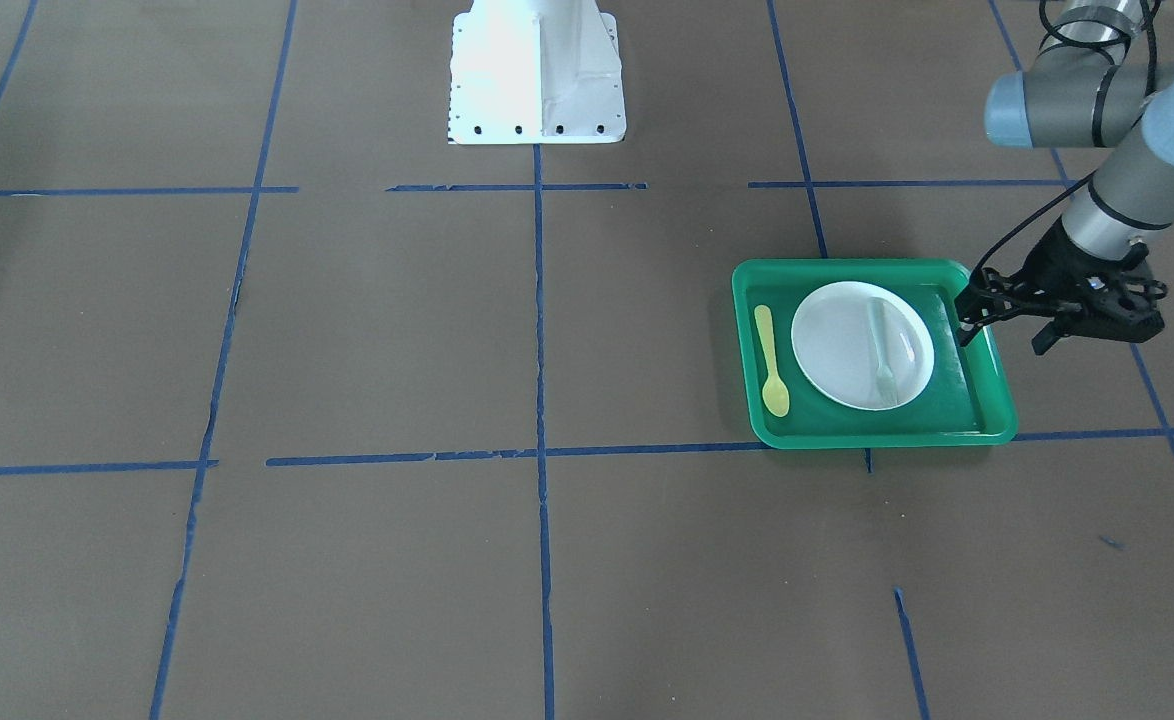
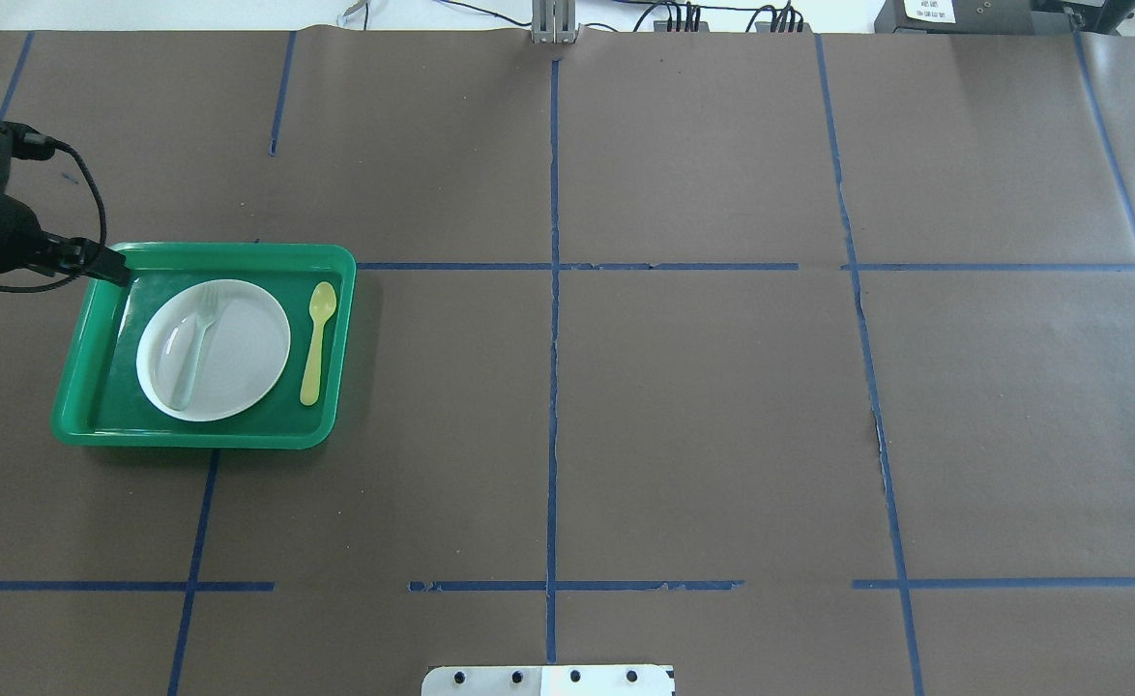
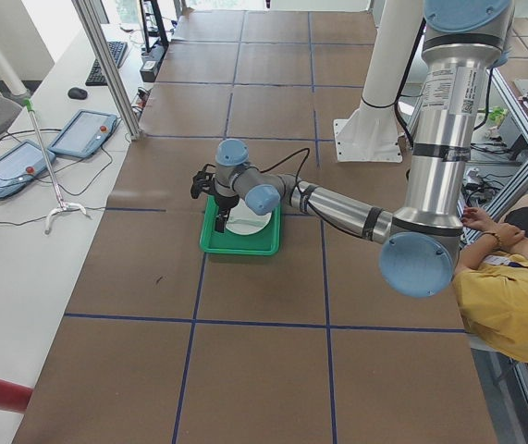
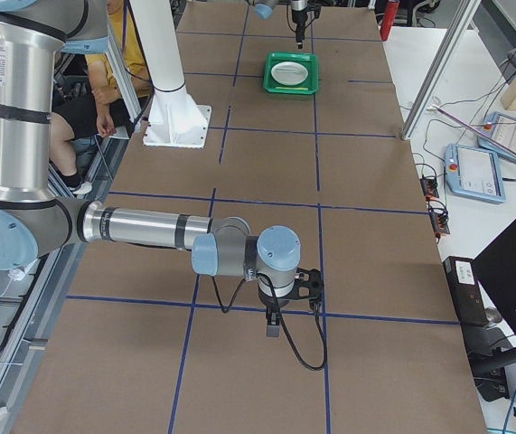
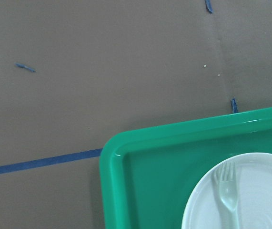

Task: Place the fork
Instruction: 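Move the left gripper over the white fork lying on the plate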

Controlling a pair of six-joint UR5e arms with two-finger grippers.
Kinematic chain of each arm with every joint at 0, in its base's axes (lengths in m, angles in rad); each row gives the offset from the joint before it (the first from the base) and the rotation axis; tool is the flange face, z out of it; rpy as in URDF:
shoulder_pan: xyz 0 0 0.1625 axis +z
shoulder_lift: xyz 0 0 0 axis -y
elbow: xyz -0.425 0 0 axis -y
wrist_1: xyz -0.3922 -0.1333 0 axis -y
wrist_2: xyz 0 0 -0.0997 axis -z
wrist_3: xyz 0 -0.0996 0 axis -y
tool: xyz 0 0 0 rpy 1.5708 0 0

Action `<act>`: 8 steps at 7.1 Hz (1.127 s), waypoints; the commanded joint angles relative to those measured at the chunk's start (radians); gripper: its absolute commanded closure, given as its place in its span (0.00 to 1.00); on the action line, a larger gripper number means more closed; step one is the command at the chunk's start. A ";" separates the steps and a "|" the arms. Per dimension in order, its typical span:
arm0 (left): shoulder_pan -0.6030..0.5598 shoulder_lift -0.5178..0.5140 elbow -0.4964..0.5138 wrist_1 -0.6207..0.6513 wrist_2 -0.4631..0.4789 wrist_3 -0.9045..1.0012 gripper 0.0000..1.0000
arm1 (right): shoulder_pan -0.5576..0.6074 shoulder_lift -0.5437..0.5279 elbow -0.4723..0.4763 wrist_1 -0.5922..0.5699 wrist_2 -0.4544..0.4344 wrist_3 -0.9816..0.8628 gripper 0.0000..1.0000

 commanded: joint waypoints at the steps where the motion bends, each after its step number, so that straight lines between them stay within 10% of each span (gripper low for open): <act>1: 0.087 -0.052 0.052 -0.005 0.017 -0.088 0.11 | 0.000 0.000 0.000 0.000 -0.001 0.001 0.00; 8: 0.168 -0.057 0.092 -0.008 0.014 -0.095 0.15 | 0.000 0.000 0.000 0.002 -0.001 0.001 0.00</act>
